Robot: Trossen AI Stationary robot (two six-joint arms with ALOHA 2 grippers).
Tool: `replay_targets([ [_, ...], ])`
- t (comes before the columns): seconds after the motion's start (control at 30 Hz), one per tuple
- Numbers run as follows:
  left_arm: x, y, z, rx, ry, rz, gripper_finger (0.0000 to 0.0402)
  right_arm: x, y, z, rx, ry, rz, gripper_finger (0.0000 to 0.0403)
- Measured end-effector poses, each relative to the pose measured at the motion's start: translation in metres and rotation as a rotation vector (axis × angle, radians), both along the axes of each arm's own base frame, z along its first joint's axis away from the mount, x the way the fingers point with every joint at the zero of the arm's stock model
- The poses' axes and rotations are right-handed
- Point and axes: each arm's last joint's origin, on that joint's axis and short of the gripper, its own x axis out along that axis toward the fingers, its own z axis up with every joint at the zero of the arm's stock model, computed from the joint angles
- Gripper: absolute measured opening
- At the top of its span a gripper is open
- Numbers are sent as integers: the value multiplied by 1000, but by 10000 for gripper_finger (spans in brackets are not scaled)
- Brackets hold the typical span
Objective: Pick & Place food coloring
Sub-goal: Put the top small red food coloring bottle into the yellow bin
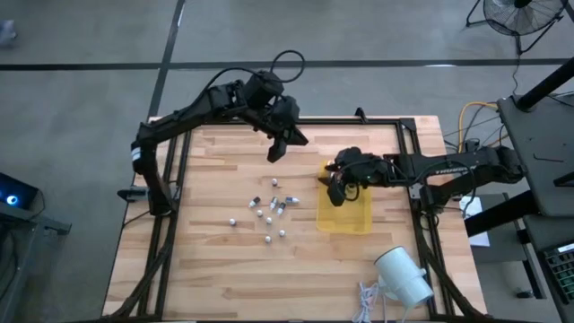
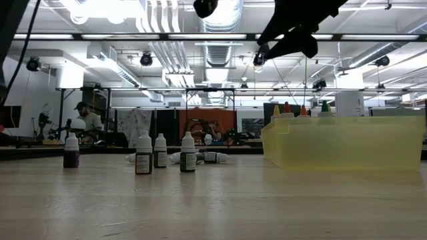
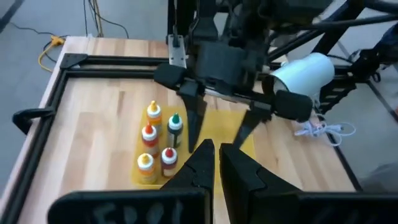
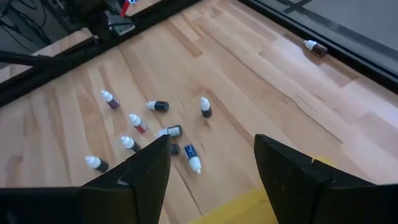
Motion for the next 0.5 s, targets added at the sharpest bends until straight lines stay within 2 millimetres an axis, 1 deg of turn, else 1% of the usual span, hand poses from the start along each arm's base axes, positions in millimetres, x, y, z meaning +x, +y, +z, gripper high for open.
replay_targets([
  [0.17, -12, -2, -20, -26, -71, 45, 0, 2, -4, 3, -2, -33, -4, 219],
  [0.4, -37, -5, -56, -42, -181, 228, 0, 2, -12, 5, 0, -43, -29, 219],
  [0.5, -48, -8, -66, -72, -225, 264, 0, 3, -17, 8, 12, -55, -33, 219],
])
